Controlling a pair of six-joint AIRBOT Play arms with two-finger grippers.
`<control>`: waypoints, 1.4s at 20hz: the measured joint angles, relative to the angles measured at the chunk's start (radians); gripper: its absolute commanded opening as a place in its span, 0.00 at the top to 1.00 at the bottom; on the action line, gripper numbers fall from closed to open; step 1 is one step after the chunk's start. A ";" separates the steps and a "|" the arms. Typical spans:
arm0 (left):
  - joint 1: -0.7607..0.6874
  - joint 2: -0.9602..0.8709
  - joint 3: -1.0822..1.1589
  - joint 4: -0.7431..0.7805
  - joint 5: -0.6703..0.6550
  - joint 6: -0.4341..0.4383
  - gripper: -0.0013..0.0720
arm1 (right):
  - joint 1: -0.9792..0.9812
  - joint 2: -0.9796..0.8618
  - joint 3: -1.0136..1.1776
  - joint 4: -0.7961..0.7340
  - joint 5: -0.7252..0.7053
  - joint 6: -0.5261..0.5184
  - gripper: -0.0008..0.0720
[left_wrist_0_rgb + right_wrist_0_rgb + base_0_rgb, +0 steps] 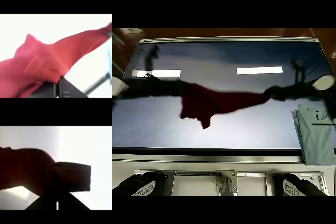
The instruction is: Fold the shirts.
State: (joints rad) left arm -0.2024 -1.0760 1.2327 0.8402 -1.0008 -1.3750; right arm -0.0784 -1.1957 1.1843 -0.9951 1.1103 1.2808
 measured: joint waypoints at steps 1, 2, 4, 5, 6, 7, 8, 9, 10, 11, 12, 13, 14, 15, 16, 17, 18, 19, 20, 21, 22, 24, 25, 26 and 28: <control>0.024 0.023 0.084 0.011 -0.016 0.001 0.93 | 0.000 0.067 0.054 0.001 -0.008 0.000 0.90; 0.040 0.042 0.161 0.017 -0.031 0.003 0.93 | -0.002 0.130 0.102 0.002 -0.021 0.004 0.90; 0.060 0.076 0.312 0.026 -0.051 0.003 0.93 | -0.002 0.245 0.191 0.009 -0.037 0.034 0.90; 0.067 0.091 0.381 0.031 -0.057 0.005 0.93 | -0.001 0.297 0.229 0.014 -0.042 0.058 0.90; 0.072 0.103 0.436 0.033 -0.060 0.005 0.93 | -0.001 0.341 0.257 0.014 -0.043 0.084 0.90; 0.077 0.117 0.483 0.038 -0.066 0.006 0.93 | -0.002 0.381 0.280 0.014 -0.034 0.111 0.90; 0.078 0.129 0.515 0.045 -0.072 0.006 0.93 | -0.002 0.413 0.295 0.013 -0.008 0.134 0.90; 0.080 0.141 0.539 0.061 -0.086 0.006 0.93 | -0.001 0.441 0.307 0.011 0.026 0.159 0.90; 0.082 0.151 0.556 0.082 -0.105 0.006 0.93 | -0.001 0.461 0.315 0.000 0.070 0.182 0.90; 0.083 0.159 0.569 0.110 -0.133 0.005 0.93 | -0.001 0.476 0.321 -0.015 0.124 0.204 0.90; 0.083 0.164 0.578 0.140 -0.169 0.004 0.93 | -0.001 0.485 0.325 -0.031 0.183 0.227 0.90; 0.084 0.166 0.583 0.178 -0.216 0.003 0.93 | -0.001 0.489 0.328 -0.053 0.253 0.249 0.90; 0.084 0.166 0.584 0.217 -0.263 0.003 0.93 | -0.001 0.488 0.330 -0.081 0.322 0.272 0.90; 0.085 0.165 0.579 0.252 -0.304 0.003 0.93 | -0.001 0.481 0.329 -0.108 0.388 0.290 0.90; 0.085 0.162 0.565 0.286 -0.341 0.003 0.93 | -0.001 0.472 0.320 -0.130 0.450 0.306 0.90; 0.085 0.157 0.546 0.319 -0.369 0.003 0.93 | -0.001 0.459 0.300 -0.149 0.509 0.319 0.90; 0.085 0.149 0.520 0.352 -0.388 0.003 0.93 | -0.001 0.446 0.269 -0.165 0.549 0.330 0.90; 0.085 0.137 0.495 0.379 -0.399 0.003 0.93 | -0.001 0.433 0.226 -0.177 0.576 0.335 0.90; 0.085 0.117 0.467 0.402 -0.403 0.002 0.93 | -0.001 0.423 0.171 -0.183 0.585 0.340 0.90; 0.084 0.090 0.443 0.417 -0.402 0.002 0.93 | -0.001 0.409 0.114 -0.190 0.573 0.343 0.90; 0.084 0.054 0.422 0.425 -0.398 0.002 0.93 | -0.001 0.391 0.053 -0.197 0.541 0.345 0.90; 0.083 -0.040 0.393 0.423 -0.365 0.002 0.93 | -0.001 0.344 -0.060 -0.205 0.440 0.345 0.90; 0.082 -0.093 0.384 0.412 -0.344 0.002 0.93 | -0.001 0.308 -0.106 -0.209 0.372 0.342 0.90; 0.081 -0.156 0.377 0.388 -0.313 0.002 0.93 | -0.001 0.268 -0.138 -0.215 0.301 0.341 0.90; 0.081 -0.281 0.369 0.329 -0.250 0.002 0.93 | -0.001 0.186 -0.177 -0.217 0.169 0.340 0.90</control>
State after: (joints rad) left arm -0.1215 -1.3571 1.6020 1.1694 -1.2507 -1.3731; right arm -0.0795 -1.0100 1.0077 -1.2121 1.2789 1.6203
